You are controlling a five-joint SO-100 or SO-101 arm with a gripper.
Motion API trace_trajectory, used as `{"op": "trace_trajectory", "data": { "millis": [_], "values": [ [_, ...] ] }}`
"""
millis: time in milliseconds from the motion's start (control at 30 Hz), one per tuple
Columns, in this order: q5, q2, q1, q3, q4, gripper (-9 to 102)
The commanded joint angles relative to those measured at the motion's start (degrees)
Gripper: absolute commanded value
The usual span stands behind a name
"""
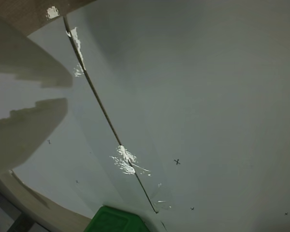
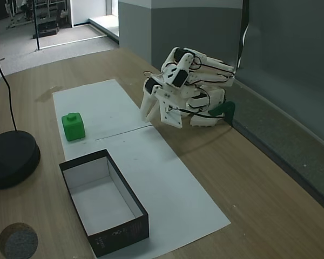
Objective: Grab a green square and put it in the box.
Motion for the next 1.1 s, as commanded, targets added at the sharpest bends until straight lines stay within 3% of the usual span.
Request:
{"op": "trace_trajectory", "data": {
  "millis": [0, 1067],
  "values": [
    [0.44, 1.41, 0.26, -3.43, 0.79, 0],
    [0.26, 1.41, 0.62, -3.34, 0.79, 0]
  ]
}}
